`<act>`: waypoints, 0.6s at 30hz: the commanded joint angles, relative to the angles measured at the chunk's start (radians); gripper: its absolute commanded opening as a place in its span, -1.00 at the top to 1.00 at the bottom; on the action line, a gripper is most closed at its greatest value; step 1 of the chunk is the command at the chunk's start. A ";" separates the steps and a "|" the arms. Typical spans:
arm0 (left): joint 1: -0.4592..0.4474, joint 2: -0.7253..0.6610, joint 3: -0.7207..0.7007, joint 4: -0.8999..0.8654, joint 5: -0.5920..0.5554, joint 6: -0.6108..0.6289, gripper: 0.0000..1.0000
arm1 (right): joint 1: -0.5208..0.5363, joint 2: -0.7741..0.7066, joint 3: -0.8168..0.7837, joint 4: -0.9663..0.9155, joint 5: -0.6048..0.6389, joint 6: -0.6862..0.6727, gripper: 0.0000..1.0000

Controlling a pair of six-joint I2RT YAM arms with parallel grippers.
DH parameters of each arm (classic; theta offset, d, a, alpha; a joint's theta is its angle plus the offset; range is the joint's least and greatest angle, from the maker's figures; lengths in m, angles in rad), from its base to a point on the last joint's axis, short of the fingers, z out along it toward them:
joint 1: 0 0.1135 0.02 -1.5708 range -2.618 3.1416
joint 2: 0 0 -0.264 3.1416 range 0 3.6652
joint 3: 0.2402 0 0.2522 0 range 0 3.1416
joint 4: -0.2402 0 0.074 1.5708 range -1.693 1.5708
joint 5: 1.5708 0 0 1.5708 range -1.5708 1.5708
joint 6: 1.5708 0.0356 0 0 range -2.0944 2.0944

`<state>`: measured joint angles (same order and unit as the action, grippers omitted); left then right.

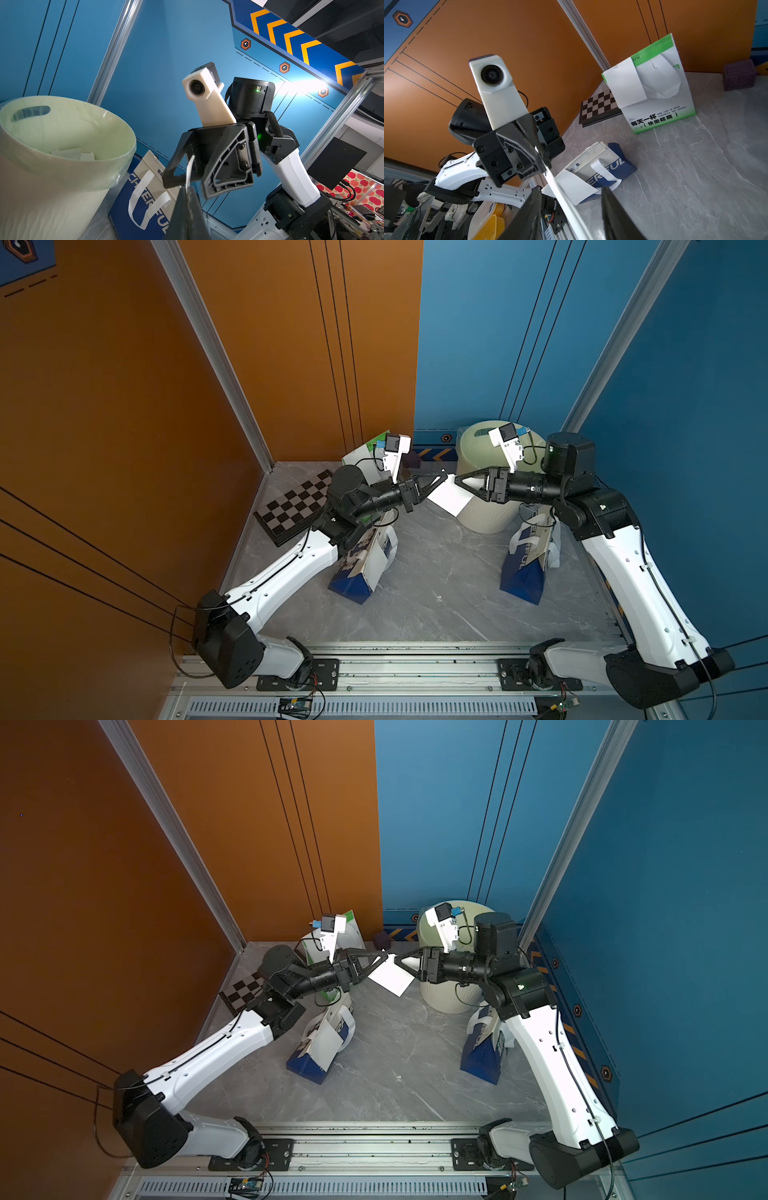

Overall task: Shred takeout receipts and throw away
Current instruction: Shred the takeout receipt.

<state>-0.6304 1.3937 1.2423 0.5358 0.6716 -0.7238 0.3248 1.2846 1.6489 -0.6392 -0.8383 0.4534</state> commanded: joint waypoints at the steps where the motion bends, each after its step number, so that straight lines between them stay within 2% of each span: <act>1: -0.006 -0.001 0.016 0.041 0.019 -0.006 1.00 | 0.001 -0.014 -0.023 0.072 -0.065 0.039 0.40; 4: -0.004 -0.005 0.012 0.041 0.014 -0.003 1.00 | -0.001 -0.016 -0.031 0.081 -0.068 0.048 0.54; 18: 0.001 -0.022 -0.015 0.041 0.010 -0.005 1.00 | -0.034 -0.037 -0.059 0.091 -0.054 0.063 0.55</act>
<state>-0.6304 1.3937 1.2423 0.5358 0.6712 -0.7246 0.2993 1.2713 1.6012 -0.5819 -0.8795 0.4999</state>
